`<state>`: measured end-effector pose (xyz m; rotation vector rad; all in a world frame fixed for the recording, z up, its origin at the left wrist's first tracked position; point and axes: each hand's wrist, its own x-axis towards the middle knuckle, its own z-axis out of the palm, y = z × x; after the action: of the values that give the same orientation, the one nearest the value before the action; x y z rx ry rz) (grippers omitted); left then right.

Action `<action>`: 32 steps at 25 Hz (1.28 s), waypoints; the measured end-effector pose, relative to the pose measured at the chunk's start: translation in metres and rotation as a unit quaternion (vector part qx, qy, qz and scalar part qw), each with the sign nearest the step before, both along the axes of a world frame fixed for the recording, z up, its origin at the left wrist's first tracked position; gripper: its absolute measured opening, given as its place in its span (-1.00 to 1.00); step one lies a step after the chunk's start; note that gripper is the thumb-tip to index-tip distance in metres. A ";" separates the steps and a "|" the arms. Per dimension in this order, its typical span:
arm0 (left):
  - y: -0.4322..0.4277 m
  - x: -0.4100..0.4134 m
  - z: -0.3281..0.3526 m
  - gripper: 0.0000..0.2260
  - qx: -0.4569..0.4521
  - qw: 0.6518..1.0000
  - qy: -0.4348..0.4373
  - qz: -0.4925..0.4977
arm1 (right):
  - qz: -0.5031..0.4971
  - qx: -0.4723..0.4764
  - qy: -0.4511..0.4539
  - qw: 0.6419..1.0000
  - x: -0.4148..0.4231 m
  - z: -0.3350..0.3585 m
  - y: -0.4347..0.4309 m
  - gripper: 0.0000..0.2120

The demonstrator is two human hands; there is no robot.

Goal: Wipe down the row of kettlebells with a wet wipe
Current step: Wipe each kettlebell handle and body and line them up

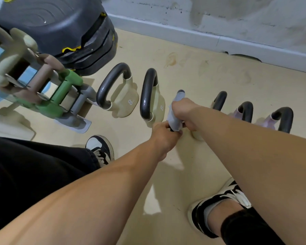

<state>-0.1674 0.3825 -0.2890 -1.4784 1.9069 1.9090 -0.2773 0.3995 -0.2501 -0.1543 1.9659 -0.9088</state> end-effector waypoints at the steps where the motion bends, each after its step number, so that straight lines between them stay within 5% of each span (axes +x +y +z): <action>1: 0.004 0.012 -0.001 -0.85 -0.003 1.000 -0.003 -0.010 | -0.006 0.012 -0.006 1.000 0.010 -0.001 0.006 -0.91; 4: 0.023 0.059 -0.004 -0.89 -0.005 0.999 -0.020 -0.034 | 0.051 0.068 -0.037 0.996 0.041 -0.008 0.023 -0.71; 7: 0.034 0.108 -0.012 -0.85 -0.037 0.998 -0.030 -0.033 | 0.111 0.070 -0.062 0.989 0.063 -0.006 0.042 -0.79; 9: 0.031 0.121 -0.014 -0.84 -0.094 0.994 -0.038 -0.028 | 0.059 0.036 -0.056 0.996 0.061 -0.003 0.054 -0.77; 11: 0.026 0.122 -0.011 -0.86 -0.158 0.985 -0.051 -0.036 | 0.106 0.105 -0.006 0.989 0.058 0.008 0.063 -0.73; 13: 0.018 0.121 -0.011 -0.89 -0.205 0.977 -0.053 -0.030 | 0.218 0.190 0.134 0.948 0.059 0.021 0.070 -0.91; 14: 0.013 0.123 -0.013 -0.91 -0.224 0.973 -0.046 -0.025 | 0.233 0.190 0.215 0.929 0.057 0.021 0.076 -0.88; 17: -0.009 0.125 -0.018 -0.91 -0.248 0.966 -0.020 -0.072 | 0.181 0.095 0.238 0.949 0.050 0.004 0.082 -0.77; 20: -0.028 0.117 -0.014 -0.90 -0.253 0.961 -0.022 -0.110 | 0.233 0.030 0.224 0.946 0.060 -0.025 0.066 -0.71; 22: -0.043 0.110 -0.012 -0.85 -0.241 0.964 -0.025 -0.109 | 0.290 0.024 0.275 0.917 0.063 -0.034 0.055 -0.78; 27: -0.066 0.098 -0.016 -0.81 -0.204 0.972 0.034 -0.116 | 0.439 0.008 0.464 0.769 0.086 -0.035 0.027 -0.69; 30: -0.069 0.100 -0.023 -0.73 -0.197 0.973 0.060 -0.102 | 0.492 -0.018 0.477 0.728 0.096 -0.047 0.025 -0.49; 32: -0.071 0.098 -0.021 -0.82 -0.187 0.975 0.049 -0.114 | 0.480 0.021 0.458 0.747 0.080 -0.046 0.042 -0.44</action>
<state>-0.0694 0.3117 -0.3097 -1.1849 2.4653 1.6167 -0.1977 0.4410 -0.2964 -1.6896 2.2563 -0.0197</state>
